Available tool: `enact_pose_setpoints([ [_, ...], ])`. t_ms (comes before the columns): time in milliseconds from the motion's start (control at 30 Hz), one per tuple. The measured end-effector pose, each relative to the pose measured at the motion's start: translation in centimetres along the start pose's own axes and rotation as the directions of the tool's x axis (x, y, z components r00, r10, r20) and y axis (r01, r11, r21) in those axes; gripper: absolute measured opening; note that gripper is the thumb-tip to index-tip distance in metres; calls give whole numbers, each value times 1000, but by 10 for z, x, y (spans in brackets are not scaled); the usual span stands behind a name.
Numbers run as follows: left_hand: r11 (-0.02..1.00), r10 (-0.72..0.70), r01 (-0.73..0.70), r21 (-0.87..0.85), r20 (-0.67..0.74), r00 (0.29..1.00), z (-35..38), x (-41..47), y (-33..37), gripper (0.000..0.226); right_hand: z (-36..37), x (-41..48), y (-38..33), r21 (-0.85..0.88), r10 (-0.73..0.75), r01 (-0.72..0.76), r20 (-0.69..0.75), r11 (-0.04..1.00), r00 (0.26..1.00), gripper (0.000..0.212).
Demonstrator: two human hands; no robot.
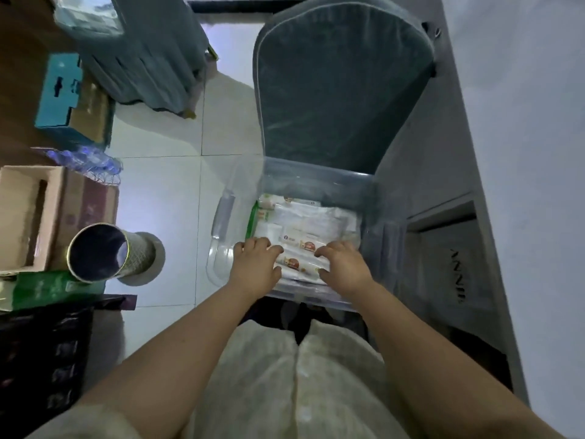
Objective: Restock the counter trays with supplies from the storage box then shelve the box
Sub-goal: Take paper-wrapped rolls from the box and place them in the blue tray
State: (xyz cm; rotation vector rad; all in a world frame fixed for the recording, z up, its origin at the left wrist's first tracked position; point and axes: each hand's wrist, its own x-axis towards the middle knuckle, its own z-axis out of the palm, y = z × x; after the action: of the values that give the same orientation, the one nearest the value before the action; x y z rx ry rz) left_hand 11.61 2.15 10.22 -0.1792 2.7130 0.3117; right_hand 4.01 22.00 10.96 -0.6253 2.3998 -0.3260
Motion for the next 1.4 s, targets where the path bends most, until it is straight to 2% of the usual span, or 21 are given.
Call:
enact_pose_setpoints([
  [167, 993, 89, -104, 49, 240, 967, 23, 62, -22, 52, 23, 36, 14, 28, 189, -194, 126, 981, 974, 49],
  [367, 980, 97, -160, 115, 421, 902, 67, 107, -39, 63, 48, 93, 38, 75, 256, -276, 202, 958, 945, 59],
  [500, 979, 76, -154, 133, 465, 882, 107, 128, -42, 73, 82, 140, 59, 46, 255, -271, 216, 962, 942, 67],
  [633, 979, 42, -132, 158, 474, 879, 141, 144, -40, 79, 119, 176, 76, -78, 207, -194, 242, 978, 948, 59],
  [700, 978, 34, -126, 165, 473, 880, 151, 151, -41, 72, 132, 183, 80, -145, 183, -156, 203, 977, 962, 56],
  [833, 984, 99, -152, 96, 414, 905, 150, 152, -46, 60, 135, 180, 79, -184, 156, -131, 130, 974, 979, 59],
  [933, 982, 156, -183, 49, 332, 930, 124, 142, -48, 58, 109, 166, 73, -109, 140, -135, 37, 985, 989, 53],
  [1033, 969, 197, -230, 88, 281, 939, 78, 125, -44, 58, 66, 141, 63, -9, 165, -166, -59, 986, 984, 52],
  [1167, 961, 262, -267, 77, 72, 962, 5, 98, -34, 57, -2, 102, 46, 67, 211, -201, -201, 977, 957, 52],
  [1300, 924, 381, -368, 106, -150, 913, -59, 83, -21, 56, -59, 64, 24, 68, 252, -244, -336, 967, 908, 53],
  [1400, 892, 451, -436, 117, -199, 870, -87, 83, -17, 58, -81, 40, 2, 47, 294, -302, -407, 952, 865, 56],
])
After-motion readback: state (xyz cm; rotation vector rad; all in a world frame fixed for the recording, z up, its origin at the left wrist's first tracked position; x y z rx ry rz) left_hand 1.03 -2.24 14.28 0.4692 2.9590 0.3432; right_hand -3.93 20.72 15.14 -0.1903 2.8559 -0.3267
